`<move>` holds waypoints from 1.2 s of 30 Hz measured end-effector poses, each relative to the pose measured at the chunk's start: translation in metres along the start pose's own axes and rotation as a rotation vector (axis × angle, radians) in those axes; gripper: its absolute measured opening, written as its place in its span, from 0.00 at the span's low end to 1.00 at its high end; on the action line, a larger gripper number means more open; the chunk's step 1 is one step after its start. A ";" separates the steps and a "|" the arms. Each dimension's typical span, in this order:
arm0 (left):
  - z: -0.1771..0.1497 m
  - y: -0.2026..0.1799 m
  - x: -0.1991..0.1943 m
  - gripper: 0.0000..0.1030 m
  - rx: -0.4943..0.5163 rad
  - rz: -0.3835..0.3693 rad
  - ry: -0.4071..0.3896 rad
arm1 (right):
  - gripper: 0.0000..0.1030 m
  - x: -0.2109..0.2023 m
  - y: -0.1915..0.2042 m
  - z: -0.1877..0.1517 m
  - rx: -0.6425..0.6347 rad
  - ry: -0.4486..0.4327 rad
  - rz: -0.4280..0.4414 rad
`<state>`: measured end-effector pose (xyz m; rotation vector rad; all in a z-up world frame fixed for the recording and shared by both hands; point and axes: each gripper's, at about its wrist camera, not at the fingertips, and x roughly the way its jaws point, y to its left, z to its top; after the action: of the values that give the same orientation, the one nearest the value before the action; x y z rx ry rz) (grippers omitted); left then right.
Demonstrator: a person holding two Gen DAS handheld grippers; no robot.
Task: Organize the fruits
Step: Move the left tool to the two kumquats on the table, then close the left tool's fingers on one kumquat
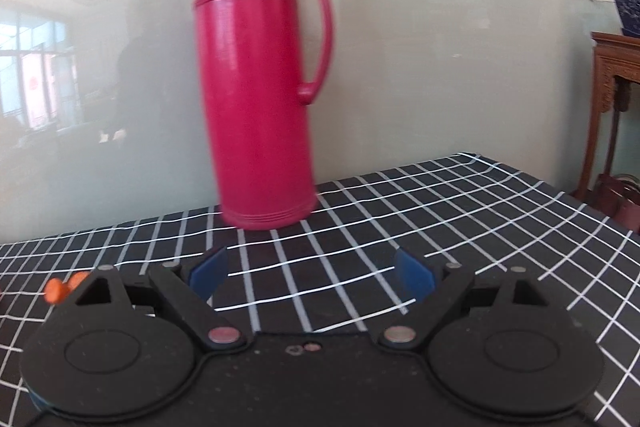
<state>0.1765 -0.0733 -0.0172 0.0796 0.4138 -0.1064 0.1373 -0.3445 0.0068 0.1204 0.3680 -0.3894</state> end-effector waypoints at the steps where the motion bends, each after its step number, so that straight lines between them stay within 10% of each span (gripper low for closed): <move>1: 0.000 -0.004 0.003 0.82 0.002 -0.007 0.005 | 0.87 0.000 -0.003 0.000 0.002 -0.003 -0.008; 36: 0.015 -0.067 0.114 0.51 -0.013 -0.101 0.177 | 0.87 0.062 -0.051 0.002 0.070 0.035 -0.114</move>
<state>0.2782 -0.1512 -0.0529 0.0555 0.5955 -0.1967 0.1710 -0.4133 -0.0162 0.1753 0.3969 -0.5134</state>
